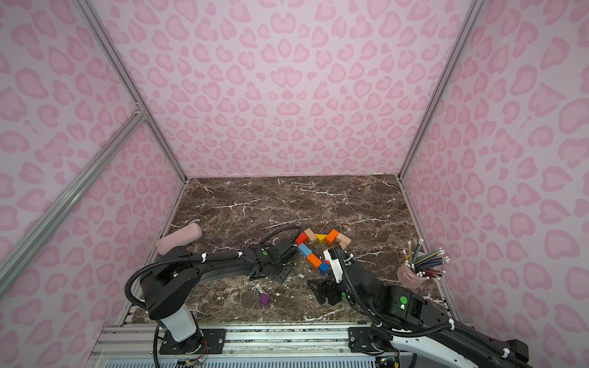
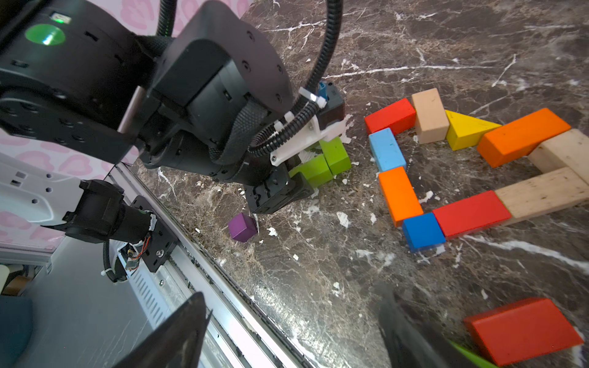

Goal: Assemble a heart with building blocks
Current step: Assemble the building block at the center of the board, then pick up the building block from the center of the board.

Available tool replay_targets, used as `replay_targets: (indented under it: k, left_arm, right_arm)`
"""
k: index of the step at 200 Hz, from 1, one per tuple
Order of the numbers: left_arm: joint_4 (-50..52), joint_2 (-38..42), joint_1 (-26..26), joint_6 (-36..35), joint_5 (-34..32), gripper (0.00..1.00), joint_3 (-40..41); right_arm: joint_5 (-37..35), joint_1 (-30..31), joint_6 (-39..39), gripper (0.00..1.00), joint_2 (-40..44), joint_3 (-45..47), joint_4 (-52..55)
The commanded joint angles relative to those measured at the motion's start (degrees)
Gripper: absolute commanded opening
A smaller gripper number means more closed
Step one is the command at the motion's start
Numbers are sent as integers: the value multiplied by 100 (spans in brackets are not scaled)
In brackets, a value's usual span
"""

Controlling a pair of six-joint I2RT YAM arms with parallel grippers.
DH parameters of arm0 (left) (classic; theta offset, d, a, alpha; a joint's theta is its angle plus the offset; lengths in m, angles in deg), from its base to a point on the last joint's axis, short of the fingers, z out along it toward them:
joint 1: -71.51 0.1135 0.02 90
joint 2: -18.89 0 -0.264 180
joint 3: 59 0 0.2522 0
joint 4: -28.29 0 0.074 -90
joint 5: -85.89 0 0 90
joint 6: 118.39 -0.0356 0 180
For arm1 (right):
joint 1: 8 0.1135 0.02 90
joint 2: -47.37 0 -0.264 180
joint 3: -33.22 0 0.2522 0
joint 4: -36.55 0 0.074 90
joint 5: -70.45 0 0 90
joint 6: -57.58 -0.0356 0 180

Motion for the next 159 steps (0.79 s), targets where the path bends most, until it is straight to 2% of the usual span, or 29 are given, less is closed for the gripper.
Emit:
replay_targets:
  k: [1,38,62,101,141,159]
  left_arm:
    - [-129,208,5,-44,204,60,-45]
    - [-35,812,5,-35,449,68,-188]
    - [-23,1214,5,-109,604,75,-396]
    - [-410,1870,19,-443,1035,92,-510]
    - [-834,2601,148,-761,1327,100,-346]
    - [-947,2870,315,-864,1470,97,-297]
  right_arm:
    - [-462,-10,-257,88,-68,-134,155]
    - [-652,-360,-807,88,-387,-247,532]
    - [-142,-1044,-972,88,-574,-284,528]
    - [205,-2098,-979,88,-871,-286,695]
    - [396,-3100,-836,88,-1053,-92,725]
    - [460,-3443,-818,88,-1139,18,620]
